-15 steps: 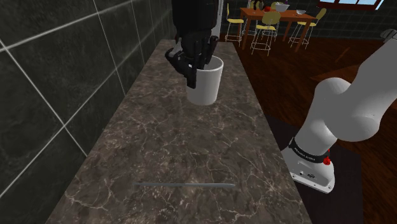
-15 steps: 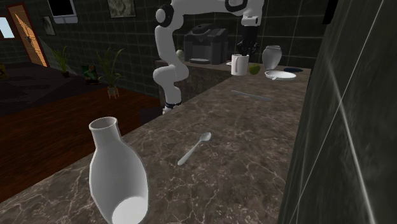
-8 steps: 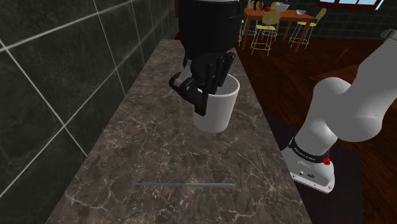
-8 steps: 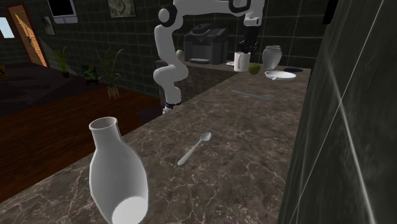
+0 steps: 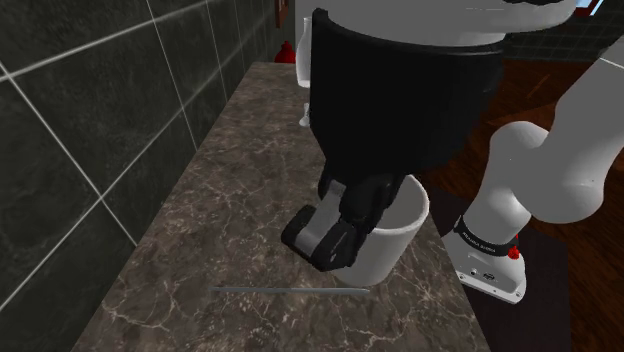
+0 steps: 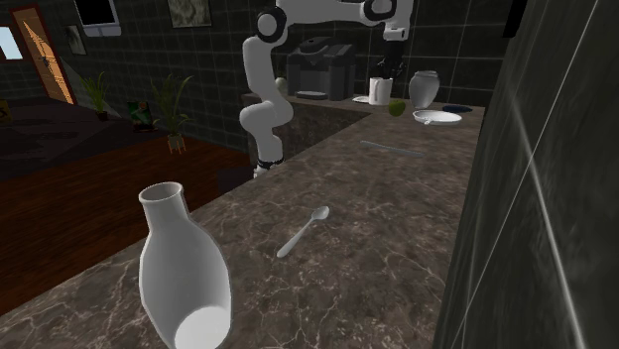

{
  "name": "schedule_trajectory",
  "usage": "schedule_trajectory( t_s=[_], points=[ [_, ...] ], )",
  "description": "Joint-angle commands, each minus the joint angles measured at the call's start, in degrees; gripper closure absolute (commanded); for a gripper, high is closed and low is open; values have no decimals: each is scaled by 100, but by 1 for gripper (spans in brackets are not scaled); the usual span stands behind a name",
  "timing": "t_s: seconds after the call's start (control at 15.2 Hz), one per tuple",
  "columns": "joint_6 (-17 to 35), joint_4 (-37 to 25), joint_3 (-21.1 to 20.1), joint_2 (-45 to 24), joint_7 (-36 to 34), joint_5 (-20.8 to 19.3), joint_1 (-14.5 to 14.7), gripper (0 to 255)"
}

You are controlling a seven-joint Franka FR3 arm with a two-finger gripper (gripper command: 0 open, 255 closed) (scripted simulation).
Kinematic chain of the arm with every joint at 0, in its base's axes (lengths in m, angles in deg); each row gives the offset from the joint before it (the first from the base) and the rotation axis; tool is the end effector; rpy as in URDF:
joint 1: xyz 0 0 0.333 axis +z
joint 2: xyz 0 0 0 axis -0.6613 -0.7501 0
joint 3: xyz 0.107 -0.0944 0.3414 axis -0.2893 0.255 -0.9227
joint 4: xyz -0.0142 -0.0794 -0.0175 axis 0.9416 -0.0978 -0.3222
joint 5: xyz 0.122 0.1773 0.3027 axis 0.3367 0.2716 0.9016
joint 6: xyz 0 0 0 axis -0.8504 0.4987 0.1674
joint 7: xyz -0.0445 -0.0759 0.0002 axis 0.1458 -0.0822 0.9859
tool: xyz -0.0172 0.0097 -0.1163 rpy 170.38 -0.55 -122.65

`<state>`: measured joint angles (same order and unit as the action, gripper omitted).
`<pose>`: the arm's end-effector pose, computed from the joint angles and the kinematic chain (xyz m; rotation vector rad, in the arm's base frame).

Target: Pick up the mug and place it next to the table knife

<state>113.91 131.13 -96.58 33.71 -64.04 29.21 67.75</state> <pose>0.1519 0.4537 0.6574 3.0906 -0.0219 0.0603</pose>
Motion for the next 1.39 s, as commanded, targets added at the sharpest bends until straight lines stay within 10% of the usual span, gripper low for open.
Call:
schedule_trajectory(
  t_s=[0.0,0.33,1.32],
  points=[
    [2,-152,-256,-188,-388,-75,101,255],
    [-101,-717,-817,-846,-1268,-468,373,255],
    [1081,582,-780,-670,-1212,-340,371,255]
  ],
)
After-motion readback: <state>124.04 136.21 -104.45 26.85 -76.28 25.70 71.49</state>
